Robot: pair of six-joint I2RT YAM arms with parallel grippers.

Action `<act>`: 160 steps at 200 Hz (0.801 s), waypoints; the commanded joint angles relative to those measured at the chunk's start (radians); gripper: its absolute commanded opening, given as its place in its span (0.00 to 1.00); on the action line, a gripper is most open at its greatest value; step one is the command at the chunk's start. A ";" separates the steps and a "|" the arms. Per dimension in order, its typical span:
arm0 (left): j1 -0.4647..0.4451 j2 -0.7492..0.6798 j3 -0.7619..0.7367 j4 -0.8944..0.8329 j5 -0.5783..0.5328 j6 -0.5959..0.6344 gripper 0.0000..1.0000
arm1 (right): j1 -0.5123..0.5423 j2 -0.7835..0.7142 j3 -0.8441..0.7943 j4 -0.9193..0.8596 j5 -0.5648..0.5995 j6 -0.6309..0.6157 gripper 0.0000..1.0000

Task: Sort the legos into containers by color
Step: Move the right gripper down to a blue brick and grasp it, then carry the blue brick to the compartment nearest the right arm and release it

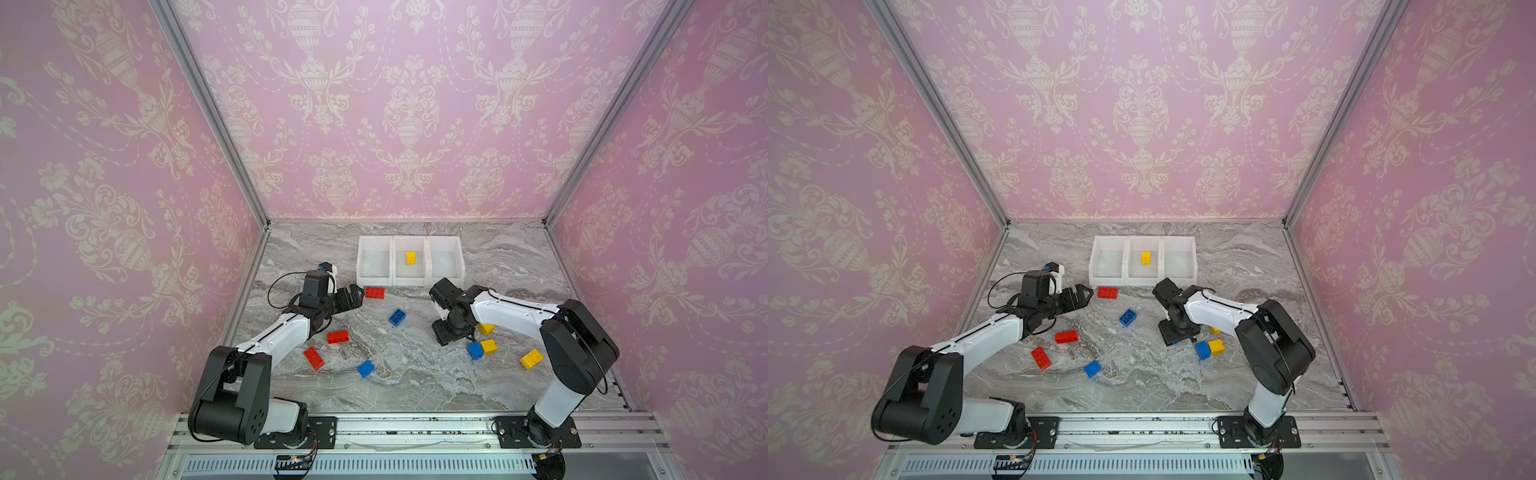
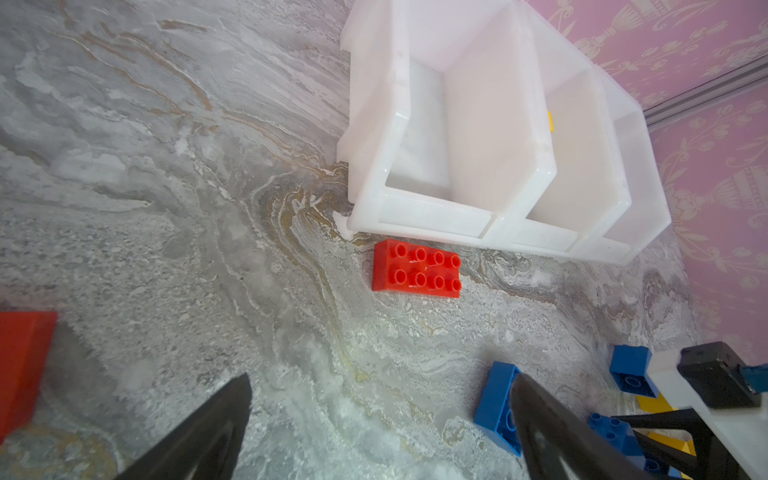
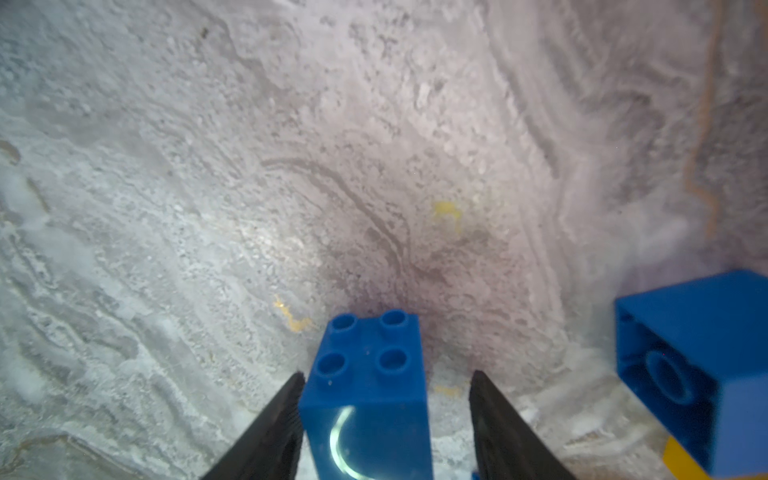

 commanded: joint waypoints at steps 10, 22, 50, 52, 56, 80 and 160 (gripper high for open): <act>-0.011 -0.019 0.018 -0.019 0.006 -0.001 0.99 | 0.011 -0.013 -0.008 0.039 0.031 0.018 0.55; -0.011 -0.024 0.016 -0.021 0.003 0.000 0.99 | 0.015 -0.010 -0.007 0.039 0.031 0.017 0.50; -0.010 -0.030 0.013 -0.026 0.000 0.001 0.99 | 0.019 -0.014 -0.005 0.028 0.040 0.014 0.38; -0.011 -0.029 0.013 -0.026 0.000 0.001 0.99 | 0.019 -0.015 -0.005 0.026 0.041 0.014 0.38; -0.010 -0.030 0.013 -0.027 0.000 0.001 0.99 | 0.019 -0.016 -0.005 0.024 0.042 0.013 0.36; -0.010 -0.028 0.013 -0.023 0.000 -0.001 0.99 | 0.021 -0.033 0.007 0.006 0.049 0.013 0.30; -0.010 -0.037 0.002 -0.018 -0.004 -0.002 0.99 | -0.023 -0.082 0.144 -0.002 0.078 -0.001 0.29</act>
